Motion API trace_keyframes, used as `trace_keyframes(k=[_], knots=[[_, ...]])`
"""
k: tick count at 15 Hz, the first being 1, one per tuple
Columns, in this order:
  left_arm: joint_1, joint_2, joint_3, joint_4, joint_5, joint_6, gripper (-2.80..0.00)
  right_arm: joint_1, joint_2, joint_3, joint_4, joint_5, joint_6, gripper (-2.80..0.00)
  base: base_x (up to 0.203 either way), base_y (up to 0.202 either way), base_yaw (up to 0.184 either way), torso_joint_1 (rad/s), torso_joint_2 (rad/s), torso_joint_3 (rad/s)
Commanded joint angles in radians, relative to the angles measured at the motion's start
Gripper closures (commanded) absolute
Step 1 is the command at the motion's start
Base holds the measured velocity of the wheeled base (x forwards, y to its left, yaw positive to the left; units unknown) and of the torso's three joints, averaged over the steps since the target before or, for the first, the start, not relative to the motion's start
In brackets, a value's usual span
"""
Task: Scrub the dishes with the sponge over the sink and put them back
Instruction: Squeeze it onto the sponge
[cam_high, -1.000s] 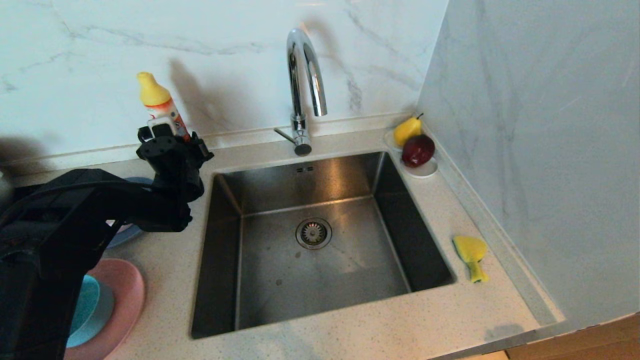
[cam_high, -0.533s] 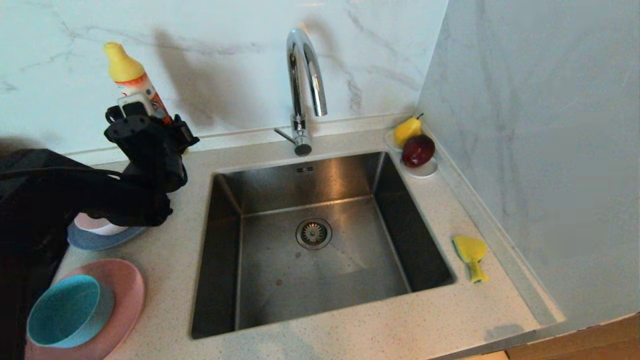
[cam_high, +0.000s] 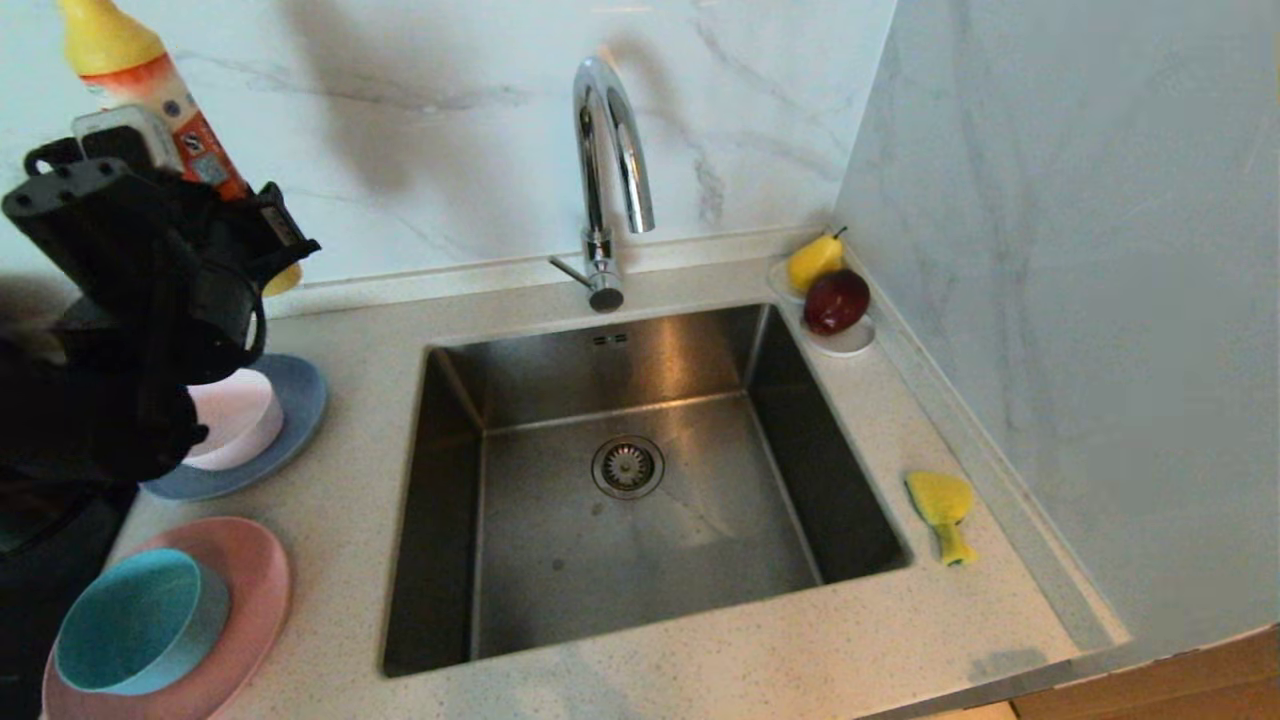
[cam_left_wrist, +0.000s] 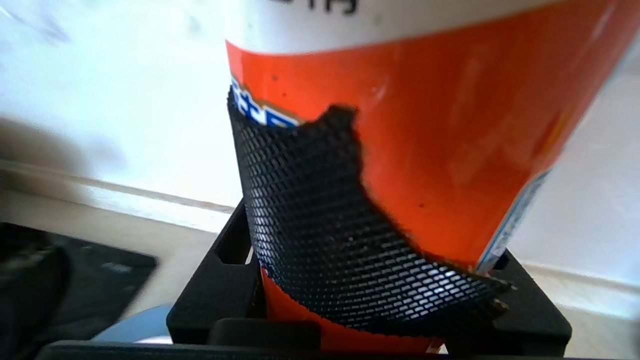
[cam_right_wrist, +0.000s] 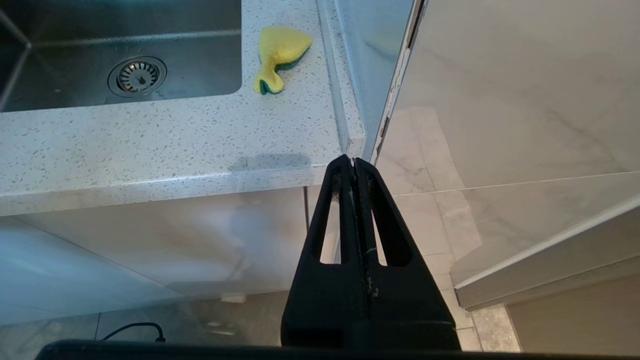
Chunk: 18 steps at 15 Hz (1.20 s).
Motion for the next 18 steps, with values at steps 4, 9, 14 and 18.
trace_keyframes(k=[4,9,14,18], knots=[[-0.003,-0.368,0.117,0.214,-0.048,0.0,0.0,0.0,0.0,0.0,0.0,0.0,0.0,0.0,0.0,0.0,0.0,0.0,0.0,0.0],[-0.069,-0.573,0.104,0.51,-0.108,0.044,0.0,0.0,0.0,0.0,0.0,0.0,0.0,0.0,0.0,0.0,0.0,0.0,0.0,0.0],[-0.172,-0.667,0.089,0.717,-0.241,0.162,0.0,0.0,0.0,0.0,0.0,0.0,0.0,0.0,0.0,0.0,0.0,0.0,0.0,0.0],[-0.297,-0.646,0.064,0.748,-0.244,0.242,0.0,0.0,0.0,0.0,0.0,0.0,0.0,0.0,0.0,0.0,0.0,0.0,0.0,0.0]])
